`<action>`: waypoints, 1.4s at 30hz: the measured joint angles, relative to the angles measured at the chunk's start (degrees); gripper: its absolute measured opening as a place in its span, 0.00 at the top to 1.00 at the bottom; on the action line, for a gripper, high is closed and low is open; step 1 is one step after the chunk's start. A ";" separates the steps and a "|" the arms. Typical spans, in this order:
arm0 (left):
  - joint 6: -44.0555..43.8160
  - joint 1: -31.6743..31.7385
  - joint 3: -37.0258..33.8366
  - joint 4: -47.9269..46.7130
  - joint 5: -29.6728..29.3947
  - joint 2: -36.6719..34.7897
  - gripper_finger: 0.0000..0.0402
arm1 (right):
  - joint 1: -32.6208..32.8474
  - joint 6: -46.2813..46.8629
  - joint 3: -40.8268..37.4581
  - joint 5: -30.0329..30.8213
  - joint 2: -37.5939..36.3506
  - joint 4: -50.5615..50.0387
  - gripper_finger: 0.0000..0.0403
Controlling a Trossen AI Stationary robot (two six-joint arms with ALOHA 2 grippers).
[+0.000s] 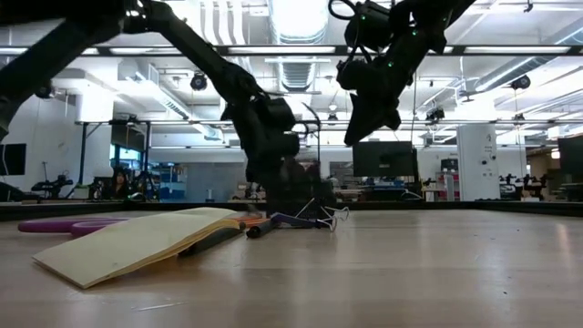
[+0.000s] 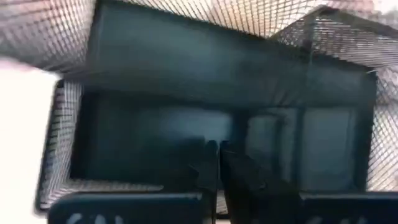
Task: Pick and place office supplies into organizer
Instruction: Prepare the black desk organizer on the table
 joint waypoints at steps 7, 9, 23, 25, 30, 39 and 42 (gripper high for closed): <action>-4.62 -5.42 0.09 2.39 3.97 -2.12 1.00 | -0.29 1.54 -1.30 2.06 0.02 0.07 0.93; -5.83 -7.13 0.22 3.39 4.11 -3.07 1.00 | -0.30 3.44 -1.87 2.96 0.02 0.03 0.93; 2.29 -5.22 -3.14 7.29 -17.55 -13.01 1.00 | 4.00 8.54 -4.32 -1.93 -0.55 1.33 0.93; 1.52 -2.42 -4.46 7.08 -17.60 -12.43 1.00 | 4.73 10.00 -4.34 -2.13 -0.55 1.18 0.93; -2.90 4.62 -6.96 9.03 -12.79 -10.51 1.00 | 7.72 13.59 -4.38 -4.24 -0.57 0.93 0.93; -4.44 8.07 -7.31 14.75 0.50 -5.91 1.00 | 13.02 18.68 -4.94 -5.09 1.82 1.52 0.93; -5.92 7.73 -7.26 14.87 2.01 -5.01 1.00 | 13.33 20.93 -4.98 -4.66 3.17 2.67 0.93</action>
